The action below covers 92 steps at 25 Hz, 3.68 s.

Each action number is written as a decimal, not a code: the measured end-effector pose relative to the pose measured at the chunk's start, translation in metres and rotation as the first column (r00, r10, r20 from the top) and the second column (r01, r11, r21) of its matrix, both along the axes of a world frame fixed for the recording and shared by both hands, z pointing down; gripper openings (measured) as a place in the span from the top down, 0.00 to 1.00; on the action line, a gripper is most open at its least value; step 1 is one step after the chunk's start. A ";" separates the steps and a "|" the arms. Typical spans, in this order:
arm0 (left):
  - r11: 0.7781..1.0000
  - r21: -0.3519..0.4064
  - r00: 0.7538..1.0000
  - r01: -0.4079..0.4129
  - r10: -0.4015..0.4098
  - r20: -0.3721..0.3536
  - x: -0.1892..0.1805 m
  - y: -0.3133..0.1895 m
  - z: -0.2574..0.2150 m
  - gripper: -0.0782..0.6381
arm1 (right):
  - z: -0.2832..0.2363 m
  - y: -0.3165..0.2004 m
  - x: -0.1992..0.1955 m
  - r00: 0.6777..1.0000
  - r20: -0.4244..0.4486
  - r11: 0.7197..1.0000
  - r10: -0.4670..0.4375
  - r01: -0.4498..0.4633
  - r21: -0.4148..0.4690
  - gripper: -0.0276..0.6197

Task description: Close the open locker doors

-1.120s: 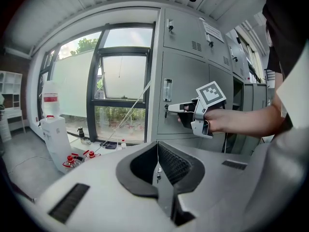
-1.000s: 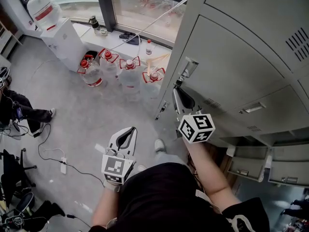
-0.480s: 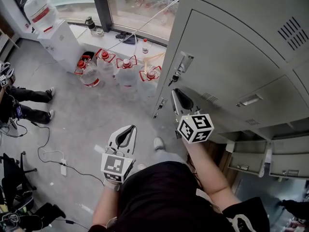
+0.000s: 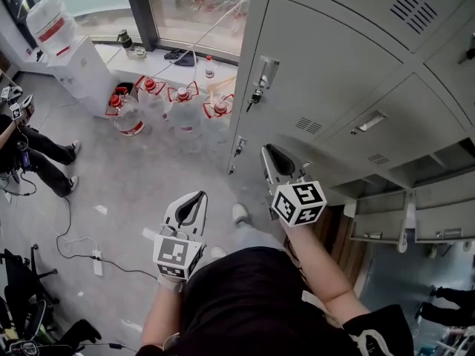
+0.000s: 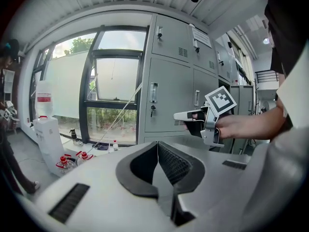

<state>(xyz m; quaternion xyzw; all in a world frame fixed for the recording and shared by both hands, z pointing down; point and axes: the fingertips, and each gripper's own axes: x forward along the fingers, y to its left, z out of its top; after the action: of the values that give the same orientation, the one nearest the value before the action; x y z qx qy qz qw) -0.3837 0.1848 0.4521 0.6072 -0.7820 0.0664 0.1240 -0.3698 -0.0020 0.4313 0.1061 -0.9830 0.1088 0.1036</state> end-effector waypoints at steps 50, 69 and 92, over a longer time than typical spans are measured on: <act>0.735 -0.036 0.735 -0.677 0.678 -0.010 0.378 -0.277 0.001 0.86 | 0.026 -0.238 0.656 0.533 -0.068 0.536 0.843 -0.843 0.049 0.80; 0.714 -0.110 0.720 -0.692 0.693 -0.037 0.451 -0.337 0.018 0.86 | 0.062 -0.304 0.772 0.407 -0.118 0.413 0.906 -0.910 0.033 0.58; 0.730 -0.114 0.737 -0.674 0.676 -0.022 0.442 -0.335 0.017 0.86 | 0.061 -0.312 0.781 0.388 -0.127 0.399 0.913 -0.914 0.069 0.75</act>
<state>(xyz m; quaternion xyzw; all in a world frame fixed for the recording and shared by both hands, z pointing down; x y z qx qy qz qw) 0.0578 -0.1502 0.4696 0.8406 -0.5045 0.1580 0.1180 0.4114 -0.3141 0.4920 0.6345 -0.7527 0.1460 0.0983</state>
